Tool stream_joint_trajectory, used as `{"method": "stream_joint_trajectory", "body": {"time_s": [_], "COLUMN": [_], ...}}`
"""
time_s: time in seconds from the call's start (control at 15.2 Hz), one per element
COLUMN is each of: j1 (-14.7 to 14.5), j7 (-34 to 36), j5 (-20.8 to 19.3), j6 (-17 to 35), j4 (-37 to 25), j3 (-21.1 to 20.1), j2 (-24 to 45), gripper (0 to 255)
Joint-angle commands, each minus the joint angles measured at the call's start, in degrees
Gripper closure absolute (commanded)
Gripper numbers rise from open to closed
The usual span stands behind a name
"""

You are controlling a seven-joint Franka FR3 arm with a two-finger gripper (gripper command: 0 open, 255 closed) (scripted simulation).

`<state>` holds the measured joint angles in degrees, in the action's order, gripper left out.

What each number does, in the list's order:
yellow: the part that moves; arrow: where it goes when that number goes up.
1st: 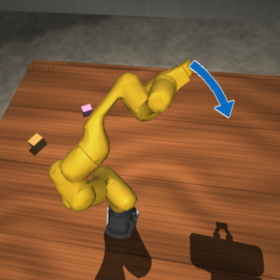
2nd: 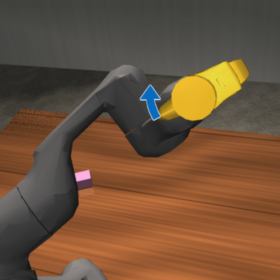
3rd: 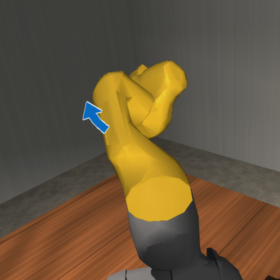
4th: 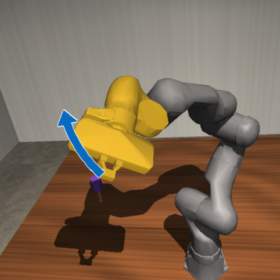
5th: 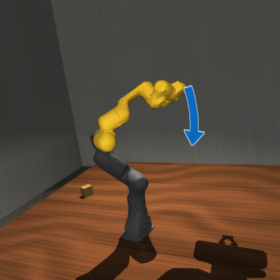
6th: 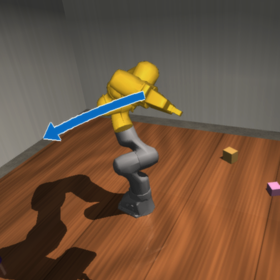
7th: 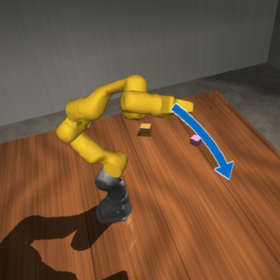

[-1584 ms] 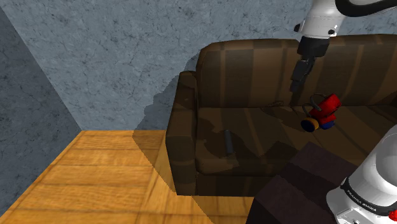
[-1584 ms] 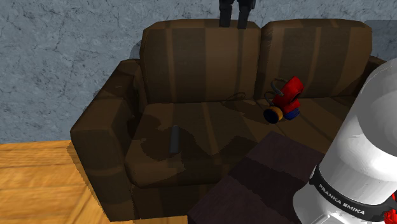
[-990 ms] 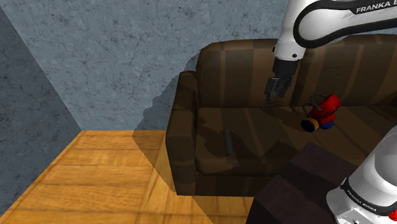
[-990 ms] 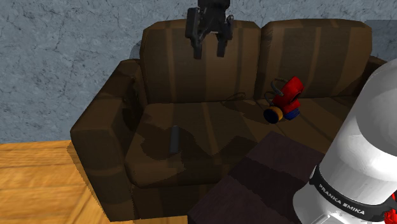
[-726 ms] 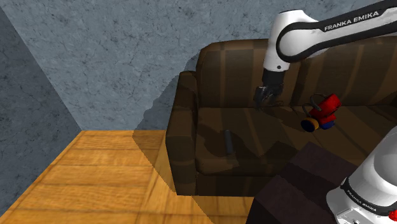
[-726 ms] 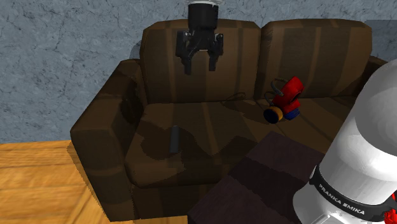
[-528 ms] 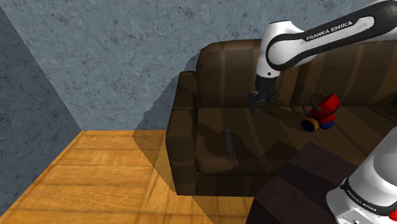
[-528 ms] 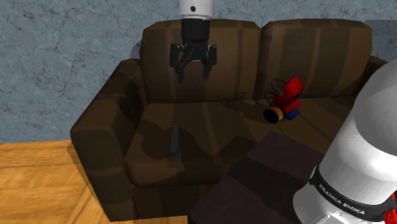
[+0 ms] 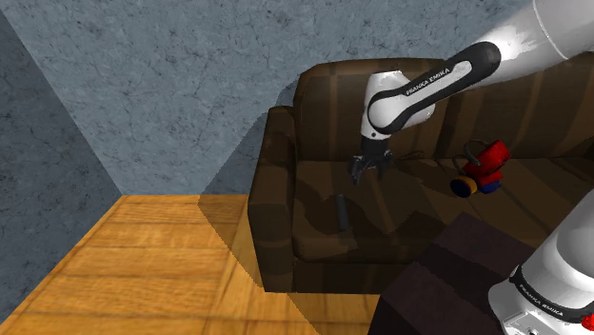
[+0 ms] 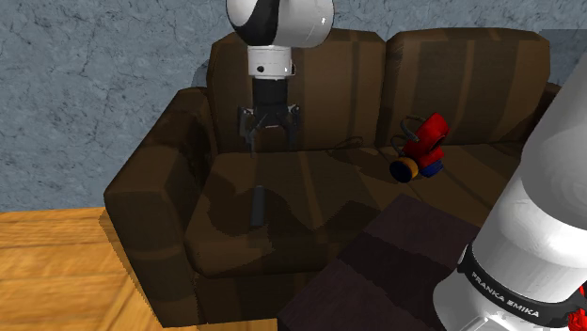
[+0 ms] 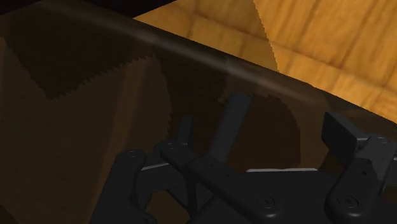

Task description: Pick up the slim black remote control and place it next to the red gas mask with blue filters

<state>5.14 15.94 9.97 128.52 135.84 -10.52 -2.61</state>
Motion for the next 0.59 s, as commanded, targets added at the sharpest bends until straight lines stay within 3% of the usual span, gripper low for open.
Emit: {"method": "stream_joint_trajectory", "body": {"time_s": [0.0, 0.53], "j1": [0.3, -0.2], "j7": [2.4, 10.3], "j5": [-0.6, -1.7], "j6": [2.3, 9.0], "j4": [-2.7, -12.5], "j3": [0.1, 2.0], "j2": [5.3, 23.6], "gripper": [0, 0]}}
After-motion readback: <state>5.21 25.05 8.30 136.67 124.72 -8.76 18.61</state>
